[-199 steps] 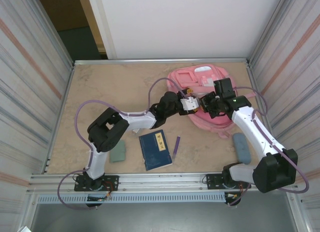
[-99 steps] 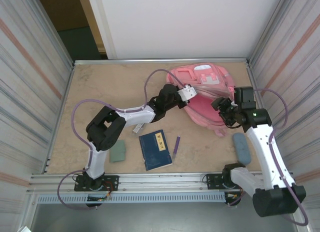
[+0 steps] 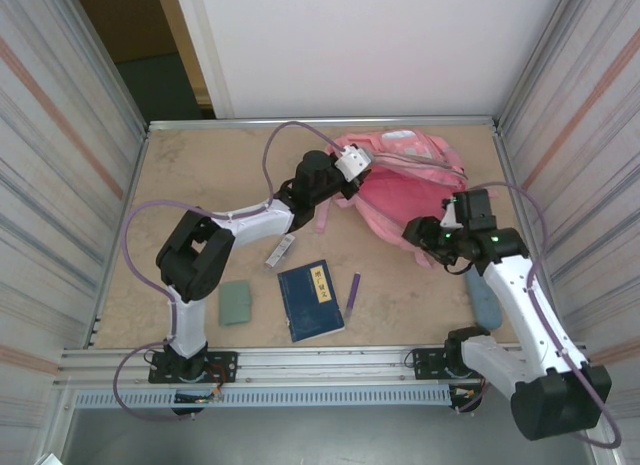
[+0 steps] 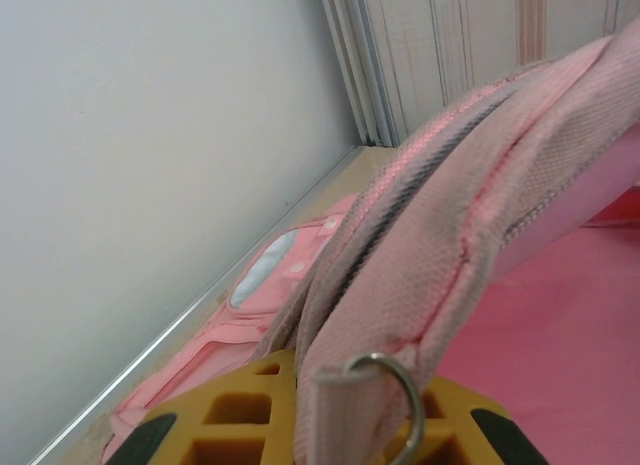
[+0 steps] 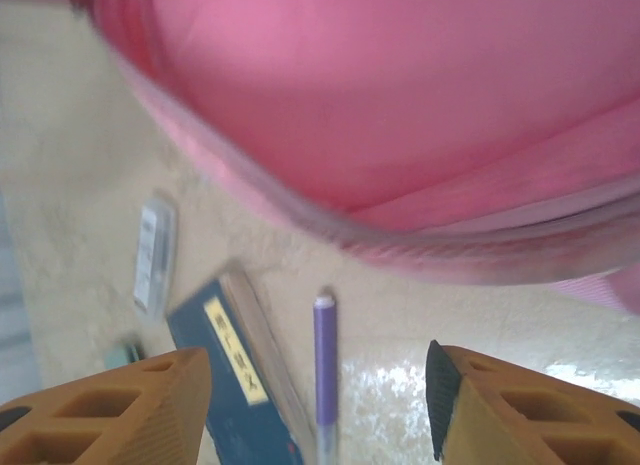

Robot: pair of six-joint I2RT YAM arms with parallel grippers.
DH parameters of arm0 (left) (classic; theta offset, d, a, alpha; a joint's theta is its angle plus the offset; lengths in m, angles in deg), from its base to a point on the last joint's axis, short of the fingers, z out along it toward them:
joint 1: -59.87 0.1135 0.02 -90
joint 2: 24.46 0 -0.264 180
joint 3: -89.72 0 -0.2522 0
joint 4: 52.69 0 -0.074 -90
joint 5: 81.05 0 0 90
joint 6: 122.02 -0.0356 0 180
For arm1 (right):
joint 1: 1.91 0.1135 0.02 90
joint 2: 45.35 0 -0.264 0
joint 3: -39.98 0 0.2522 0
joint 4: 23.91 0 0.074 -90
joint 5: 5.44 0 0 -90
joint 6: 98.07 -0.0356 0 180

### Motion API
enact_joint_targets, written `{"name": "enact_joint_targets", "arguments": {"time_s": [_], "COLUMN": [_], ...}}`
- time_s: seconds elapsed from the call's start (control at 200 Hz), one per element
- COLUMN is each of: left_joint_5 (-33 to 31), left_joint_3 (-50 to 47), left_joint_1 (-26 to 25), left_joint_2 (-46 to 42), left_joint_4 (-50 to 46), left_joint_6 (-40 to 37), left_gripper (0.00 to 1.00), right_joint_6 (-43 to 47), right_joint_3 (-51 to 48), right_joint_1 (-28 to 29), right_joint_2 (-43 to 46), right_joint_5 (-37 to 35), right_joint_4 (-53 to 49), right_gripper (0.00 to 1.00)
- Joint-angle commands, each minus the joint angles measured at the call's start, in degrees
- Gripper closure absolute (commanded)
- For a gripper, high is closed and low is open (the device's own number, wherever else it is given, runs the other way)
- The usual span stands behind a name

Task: Pack the student bag

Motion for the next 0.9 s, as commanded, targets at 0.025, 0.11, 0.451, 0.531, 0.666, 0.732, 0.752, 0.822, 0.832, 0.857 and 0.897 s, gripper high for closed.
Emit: {"name": "enact_joint_targets", "arguments": {"time_s": [0.025,0.11,0.451,0.531,0.666,0.732,0.752,0.822,0.832,0.857,0.897], "left_joint_5": [0.6,1.2,3.5,5.4,2.3,2.9,3.6,6.3,6.6,7.0,8.0], "left_joint_3": [-1.6,-3.3,-14.8,-15.8,-17.4,-17.5,-17.5,-16.9,-16.9,-17.0,-17.4], "left_joint_1": [0.7,1.3,2.8,2.9,3.0,3.1,3.0,3.1,3.2,3.2,3.2], "left_joint_2": [-3.3,-3.3,-8.5,-12.3,-21.3,-25.2,-26.2,-29.3,-29.6,-30.6,-32.2], "left_joint_4": [5.7,3.7,-9.9,-17.8,-33.7,-43.2,-46.2,-57.0,-58.5,-62.0,-67.4], "left_joint_6": [3.3,5.2,11.6,13.2,20.8,25.7,27.3,33.0,34.1,36.7,40.3], "left_gripper": [1.00,0.82,0.52,0.46,0.37,0.32,0.32,0.32,0.32,0.32,0.32], "right_joint_6": [5.1,5.6,8.9,9.9,10.9,11.0,11.0,11.3,11.3,11.3,11.3], "right_joint_3": [2.8,1.7,-4.2,-3.5,-1.1,0.1,0.5,2.0,2.2,2.7,3.7], "right_joint_1": [7.3,10.1,21.1,22.1,23.6,24.4,24.8,25.9,26.1,26.5,27.2], "right_joint_2": [-1.6,-3.8,-9.9,-12.9,-18.5,-21.4,-22.2,-25.2,-25.7,-26.6,-28.2], "right_joint_5": [-3.7,-3.4,2.5,4.3,6.1,6.9,7.1,7.3,7.5,7.8,8.1], "right_joint_4": [-1.0,-0.8,5.1,5.8,6.8,7.7,7.9,8.6,8.7,9.0,9.4], "right_gripper": [0.40,0.41,0.47,0.50,0.52,0.53,0.53,0.54,0.55,0.55,0.56]}}
